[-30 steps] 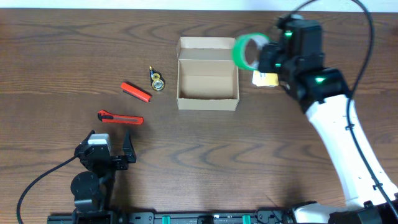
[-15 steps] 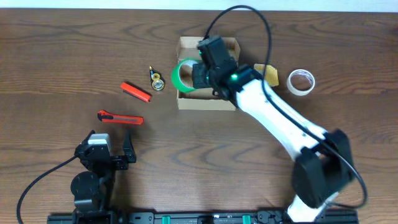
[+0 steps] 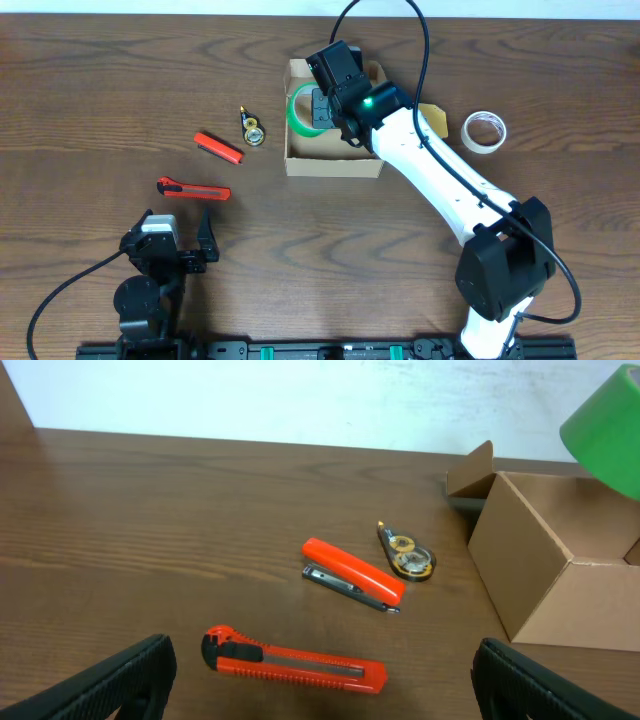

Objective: Pack container
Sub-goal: 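Carry the green tape roll with the right gripper into the box, then open the right gripper and withdraw it from the box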

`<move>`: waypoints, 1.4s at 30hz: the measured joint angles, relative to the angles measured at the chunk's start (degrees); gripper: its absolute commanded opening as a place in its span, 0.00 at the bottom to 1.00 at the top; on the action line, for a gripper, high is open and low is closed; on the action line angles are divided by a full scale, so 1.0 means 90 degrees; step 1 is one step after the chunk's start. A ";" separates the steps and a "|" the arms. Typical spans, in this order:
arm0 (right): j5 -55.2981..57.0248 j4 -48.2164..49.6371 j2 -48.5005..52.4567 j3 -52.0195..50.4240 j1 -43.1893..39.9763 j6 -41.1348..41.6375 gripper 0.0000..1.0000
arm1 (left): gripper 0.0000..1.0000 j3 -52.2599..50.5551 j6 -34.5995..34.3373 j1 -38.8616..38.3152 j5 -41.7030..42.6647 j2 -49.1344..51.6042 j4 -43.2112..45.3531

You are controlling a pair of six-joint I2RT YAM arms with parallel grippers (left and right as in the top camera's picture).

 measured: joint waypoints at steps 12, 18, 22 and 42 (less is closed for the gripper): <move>0.0068 -0.0100 0.0721 0.0005 0.0000 0.0058 0.01 | 0.95 0.0000 0.0000 0.0000 0.0000 0.0000 0.0000; 0.0070 -0.0046 0.0862 0.0005 0.0000 0.0058 0.01 | 0.95 0.0000 0.0000 0.0000 0.0000 0.0000 0.0000; 0.0095 0.0063 0.0906 0.0005 0.0000 0.0104 0.22 | 0.95 0.0000 0.0000 0.0000 0.0000 0.0000 0.0000; 0.0238 -0.1076 -0.0481 0.0039 -0.0274 -0.0019 0.66 | 0.96 0.0000 0.0000 0.0000 -0.0002 0.0000 0.0000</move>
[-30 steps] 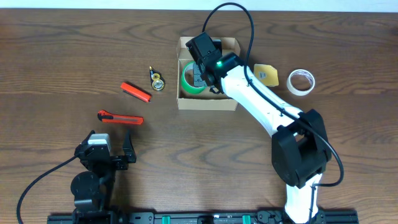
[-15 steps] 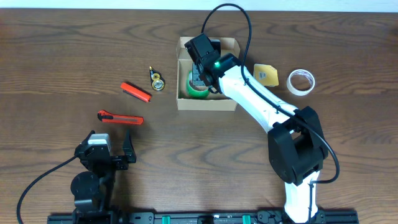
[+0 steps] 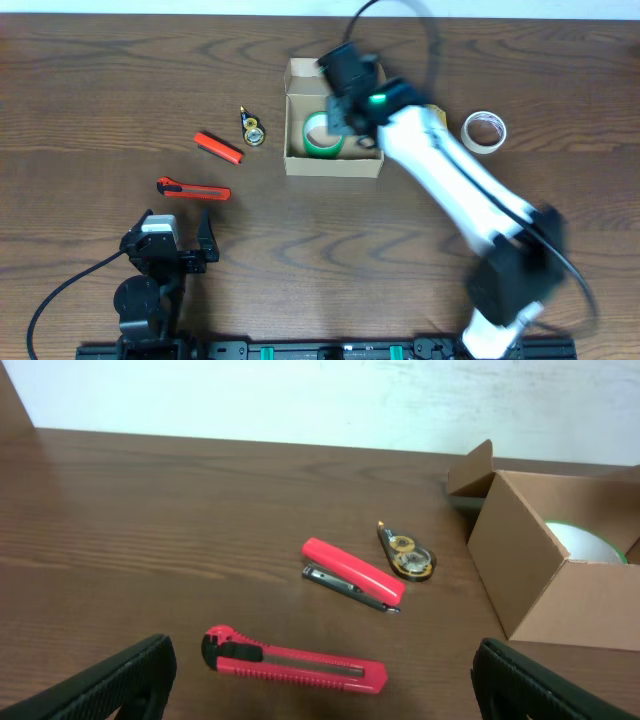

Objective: Pack container
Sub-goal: 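Open the right gripper and withdraw it from the box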

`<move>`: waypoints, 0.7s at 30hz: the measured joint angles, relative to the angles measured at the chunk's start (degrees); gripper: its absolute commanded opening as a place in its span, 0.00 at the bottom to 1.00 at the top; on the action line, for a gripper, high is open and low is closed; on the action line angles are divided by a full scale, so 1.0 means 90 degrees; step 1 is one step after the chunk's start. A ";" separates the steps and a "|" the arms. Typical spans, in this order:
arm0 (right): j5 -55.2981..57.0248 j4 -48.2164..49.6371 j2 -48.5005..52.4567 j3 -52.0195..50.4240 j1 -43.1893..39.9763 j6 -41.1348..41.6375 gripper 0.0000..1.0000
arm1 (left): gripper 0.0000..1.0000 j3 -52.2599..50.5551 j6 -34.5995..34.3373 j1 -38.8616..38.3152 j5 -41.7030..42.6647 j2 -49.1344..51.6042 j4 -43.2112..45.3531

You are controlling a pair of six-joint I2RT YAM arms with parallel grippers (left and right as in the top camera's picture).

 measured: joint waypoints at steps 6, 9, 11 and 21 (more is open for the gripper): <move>0.0376 -0.0729 -0.1508 0.0347 -0.1394 -0.0287 0.69 | 0.95 0.0000 0.0000 0.0000 0.0002 0.0000 0.0000; 0.0529 -0.1015 -0.1586 0.0328 -0.2344 -0.0391 0.70 | 0.95 0.0000 0.0000 0.0000 0.0002 0.0000 0.0000; 0.0568 -0.1025 -0.1428 0.0163 -0.2778 -0.0447 0.72 | 0.95 0.0000 0.0000 0.0000 0.0002 0.0000 0.0000; 0.0180 -0.0012 -0.0248 -0.1129 -0.3818 -0.0661 0.74 | 0.95 0.0000 0.0000 0.0000 0.0002 0.0000 0.0000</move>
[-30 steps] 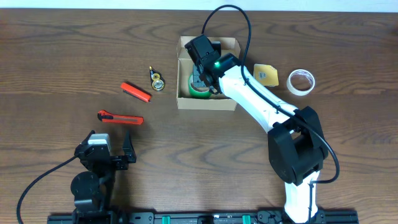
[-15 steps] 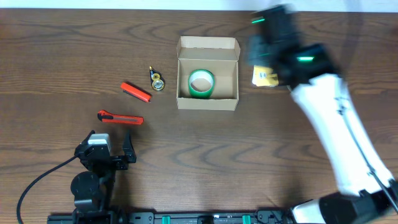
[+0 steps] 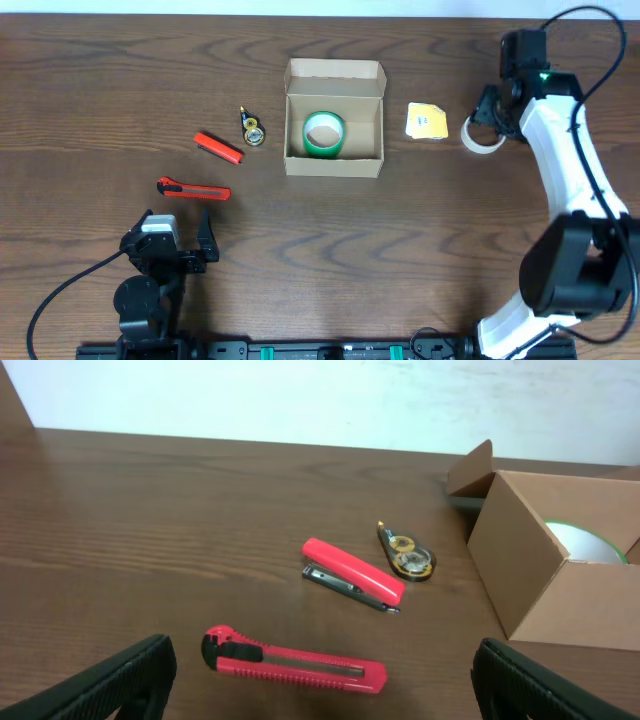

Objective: Pack container
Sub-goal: 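Open the right gripper and withdraw it from the box, then grasp the white tape roll with the right gripper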

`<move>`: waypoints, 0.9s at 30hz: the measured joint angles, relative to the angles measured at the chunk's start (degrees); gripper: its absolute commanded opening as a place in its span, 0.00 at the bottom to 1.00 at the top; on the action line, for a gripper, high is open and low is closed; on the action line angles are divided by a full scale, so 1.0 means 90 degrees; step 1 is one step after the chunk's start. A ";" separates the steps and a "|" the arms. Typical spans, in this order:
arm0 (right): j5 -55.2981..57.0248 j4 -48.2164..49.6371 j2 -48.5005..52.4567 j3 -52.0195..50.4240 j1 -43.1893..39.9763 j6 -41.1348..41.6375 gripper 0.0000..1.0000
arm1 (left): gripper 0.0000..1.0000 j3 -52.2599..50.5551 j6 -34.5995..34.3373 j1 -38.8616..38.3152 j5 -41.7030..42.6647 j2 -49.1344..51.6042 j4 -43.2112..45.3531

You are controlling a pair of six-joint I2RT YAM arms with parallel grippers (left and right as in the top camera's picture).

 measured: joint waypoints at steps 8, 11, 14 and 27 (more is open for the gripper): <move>-0.0410 0.0865 0.0656 -0.0389 -0.0039 -0.0240 0.70 | 0.95 0.0000 0.0000 0.0000 0.0000 0.0000 0.0000; -0.0610 0.1049 0.0923 -0.0401 -0.0039 -0.0335 0.69 | 0.95 0.0000 0.0000 0.0000 0.0000 0.0000 0.0000; -0.0748 0.1137 0.1173 -0.0403 -0.0039 -0.0408 0.68 | 0.95 0.0000 0.0000 0.0000 0.0000 0.0000 0.0000; -0.0976 0.1494 0.1484 -0.0413 -0.0039 -0.0695 0.47 | 0.95 0.0000 0.0000 0.0000 0.0000 0.0000 0.0000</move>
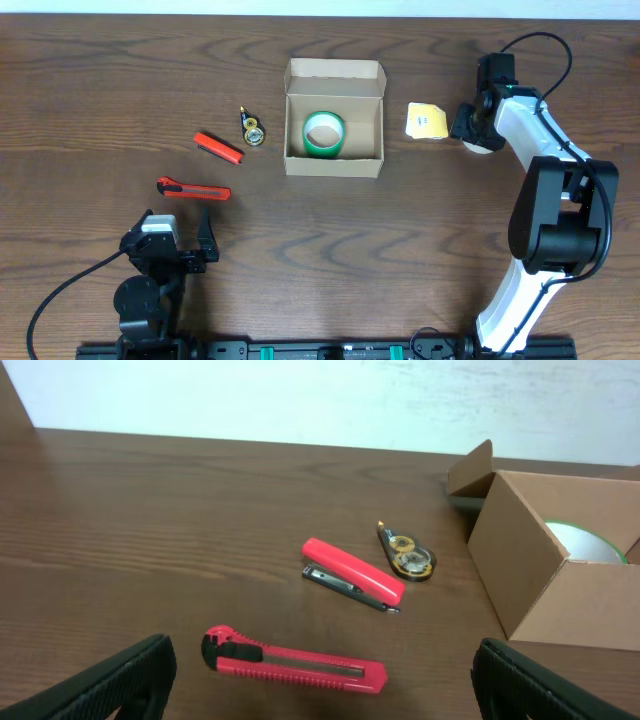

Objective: Pack container
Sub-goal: 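Grasp the white tape roll with the right gripper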

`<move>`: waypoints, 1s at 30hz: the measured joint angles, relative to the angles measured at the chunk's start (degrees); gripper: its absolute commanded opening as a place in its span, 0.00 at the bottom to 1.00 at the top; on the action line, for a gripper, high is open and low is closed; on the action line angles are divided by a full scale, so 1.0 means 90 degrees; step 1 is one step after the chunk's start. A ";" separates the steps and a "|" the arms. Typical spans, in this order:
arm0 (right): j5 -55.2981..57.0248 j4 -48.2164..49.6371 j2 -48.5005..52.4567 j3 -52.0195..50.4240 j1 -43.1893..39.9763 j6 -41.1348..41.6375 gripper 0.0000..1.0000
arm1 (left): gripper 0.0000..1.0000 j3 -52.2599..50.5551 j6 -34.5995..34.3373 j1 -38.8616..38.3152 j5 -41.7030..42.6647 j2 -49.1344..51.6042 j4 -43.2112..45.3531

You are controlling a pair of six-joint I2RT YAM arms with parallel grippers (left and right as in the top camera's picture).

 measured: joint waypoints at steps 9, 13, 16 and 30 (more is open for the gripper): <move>-0.0138 0.0153 0.0095 -0.0019 0.0000 -0.0046 0.39 | 0.95 0.0000 0.0000 0.0000 0.0000 0.0000 0.0000; -0.0151 0.0189 0.0160 -0.0024 0.0000 -0.0085 0.19 | 0.95 0.0000 0.0000 0.0000 0.0000 0.0000 0.0000; -0.0168 0.0197 0.0165 -0.0032 0.0000 -0.0083 0.08 | 0.95 0.0000 0.0000 0.0000 0.0000 0.0000 0.0000; -0.0187 -0.1542 -0.0187 0.1545 0.0080 -0.0046 0.01 | 0.95 0.0000 0.0000 0.0000 0.0000 0.0000 0.0000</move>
